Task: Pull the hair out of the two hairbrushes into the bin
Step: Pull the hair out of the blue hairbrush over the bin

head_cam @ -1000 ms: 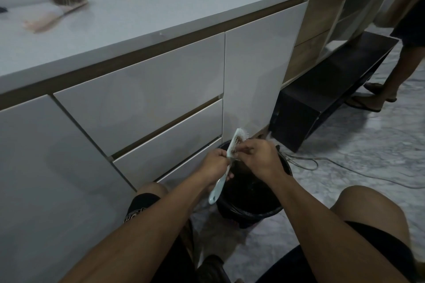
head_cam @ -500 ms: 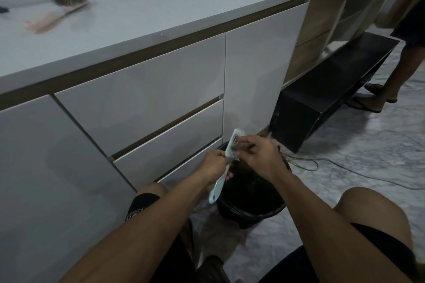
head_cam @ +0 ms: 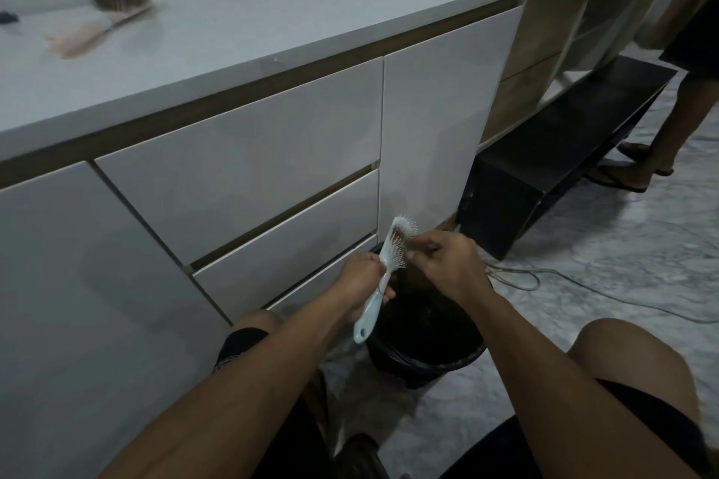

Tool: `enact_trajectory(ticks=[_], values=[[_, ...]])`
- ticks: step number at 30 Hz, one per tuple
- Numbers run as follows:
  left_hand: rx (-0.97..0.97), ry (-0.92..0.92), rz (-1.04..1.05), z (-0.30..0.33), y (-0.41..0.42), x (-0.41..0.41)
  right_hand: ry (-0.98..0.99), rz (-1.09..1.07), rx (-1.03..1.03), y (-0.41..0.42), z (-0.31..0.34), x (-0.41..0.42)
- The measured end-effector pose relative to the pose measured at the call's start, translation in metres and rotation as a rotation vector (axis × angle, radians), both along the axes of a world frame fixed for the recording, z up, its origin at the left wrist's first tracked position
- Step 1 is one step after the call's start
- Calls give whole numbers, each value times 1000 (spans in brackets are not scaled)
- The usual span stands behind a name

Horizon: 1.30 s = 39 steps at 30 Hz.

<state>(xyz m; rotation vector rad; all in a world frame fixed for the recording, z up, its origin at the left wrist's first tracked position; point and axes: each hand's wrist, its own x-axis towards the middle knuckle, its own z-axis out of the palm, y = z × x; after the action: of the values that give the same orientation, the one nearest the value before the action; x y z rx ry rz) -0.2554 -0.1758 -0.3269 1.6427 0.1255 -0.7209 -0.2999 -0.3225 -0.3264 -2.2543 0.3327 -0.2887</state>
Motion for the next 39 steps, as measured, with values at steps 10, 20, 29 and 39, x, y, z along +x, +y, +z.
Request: enact_trajectory(ticks=[10,20,29,39], values=[[7,-4,-7,0,-3,2,-21,-80,157,0,5,3],[37,-33,-59,-6,-6,-3,-35,-60,145,-2,1,2],[80,-24,-57,-9,-5,1,-88,-323,111,-13,6,8],[146,-121,-155,-10,-7,-5,-33,-63,25,-6,-4,3]])
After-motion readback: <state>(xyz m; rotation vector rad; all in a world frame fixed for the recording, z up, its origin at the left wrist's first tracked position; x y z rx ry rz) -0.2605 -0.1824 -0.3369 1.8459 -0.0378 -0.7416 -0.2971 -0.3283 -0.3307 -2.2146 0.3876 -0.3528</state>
